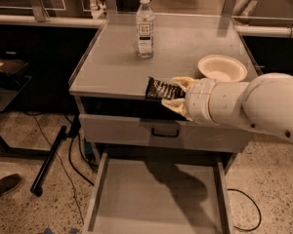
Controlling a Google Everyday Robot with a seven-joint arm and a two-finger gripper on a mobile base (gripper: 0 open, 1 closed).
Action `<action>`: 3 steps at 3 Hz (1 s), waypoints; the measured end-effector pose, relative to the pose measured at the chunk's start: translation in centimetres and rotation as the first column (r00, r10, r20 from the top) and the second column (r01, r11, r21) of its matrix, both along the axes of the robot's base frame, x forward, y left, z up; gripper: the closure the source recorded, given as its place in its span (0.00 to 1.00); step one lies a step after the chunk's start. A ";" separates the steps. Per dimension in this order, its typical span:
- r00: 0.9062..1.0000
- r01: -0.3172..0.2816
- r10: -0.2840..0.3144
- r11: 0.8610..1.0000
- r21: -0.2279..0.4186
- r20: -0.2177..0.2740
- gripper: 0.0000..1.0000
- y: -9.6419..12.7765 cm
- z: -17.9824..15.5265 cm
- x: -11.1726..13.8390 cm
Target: Pick rxbar chocolate from middle drawer and place on counter
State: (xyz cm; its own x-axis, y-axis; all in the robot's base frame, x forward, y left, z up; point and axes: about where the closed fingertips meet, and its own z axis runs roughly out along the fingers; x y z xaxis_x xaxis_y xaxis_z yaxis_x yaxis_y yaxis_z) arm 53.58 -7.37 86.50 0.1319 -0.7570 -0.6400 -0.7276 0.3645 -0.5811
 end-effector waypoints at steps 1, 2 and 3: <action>0.999 -0.020 0.021 0.999 0.038 -0.029 1.00 0.6 -1.6 2.2; 0.992 -0.098 0.104 0.992 0.081 -0.066 1.00 2.8 -2.3 6.8; 0.978 -0.180 0.186 0.981 0.069 -0.090 1.00 5.1 -1.6 9.3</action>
Offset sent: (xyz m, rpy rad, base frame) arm 0.1022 0.0446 -0.0334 0.1227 0.1082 0.1633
